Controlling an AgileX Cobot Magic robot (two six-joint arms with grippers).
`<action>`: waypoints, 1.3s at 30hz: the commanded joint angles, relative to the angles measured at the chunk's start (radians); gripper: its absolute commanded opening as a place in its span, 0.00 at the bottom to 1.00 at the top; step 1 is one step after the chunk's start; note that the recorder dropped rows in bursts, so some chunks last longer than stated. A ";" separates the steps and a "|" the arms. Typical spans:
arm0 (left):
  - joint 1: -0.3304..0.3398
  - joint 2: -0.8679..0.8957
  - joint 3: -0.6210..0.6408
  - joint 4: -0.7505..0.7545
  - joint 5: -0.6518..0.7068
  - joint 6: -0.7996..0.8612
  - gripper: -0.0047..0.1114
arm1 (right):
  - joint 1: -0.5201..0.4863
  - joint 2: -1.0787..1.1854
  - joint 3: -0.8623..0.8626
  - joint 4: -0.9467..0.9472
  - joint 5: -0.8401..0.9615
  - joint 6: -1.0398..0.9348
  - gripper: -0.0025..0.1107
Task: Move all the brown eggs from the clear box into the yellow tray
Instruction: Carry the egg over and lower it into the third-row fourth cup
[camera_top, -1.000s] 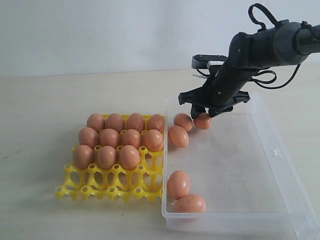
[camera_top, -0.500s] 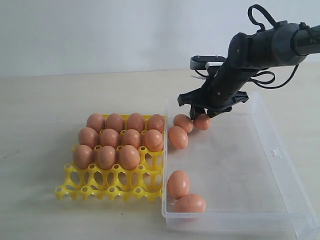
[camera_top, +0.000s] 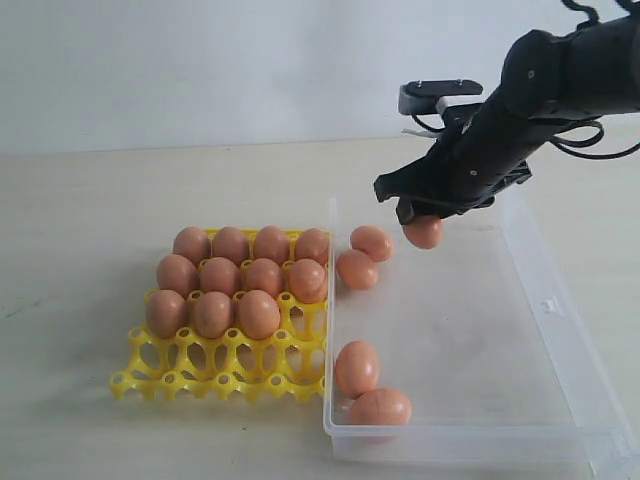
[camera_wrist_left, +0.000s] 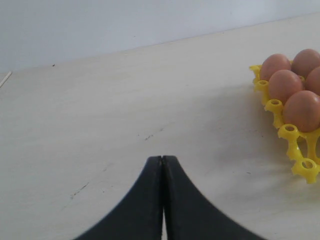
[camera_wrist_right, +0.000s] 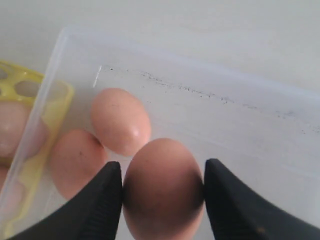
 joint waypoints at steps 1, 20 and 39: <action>0.002 0.001 -0.004 -0.002 -0.009 -0.003 0.04 | 0.038 -0.133 0.098 0.019 -0.070 -0.013 0.02; 0.002 0.001 -0.004 -0.002 -0.009 -0.003 0.04 | 0.470 -0.207 0.405 0.238 -0.775 -0.131 0.02; 0.002 0.001 -0.004 -0.002 -0.009 -0.003 0.04 | 0.473 -0.088 0.409 0.244 -0.741 -0.142 0.02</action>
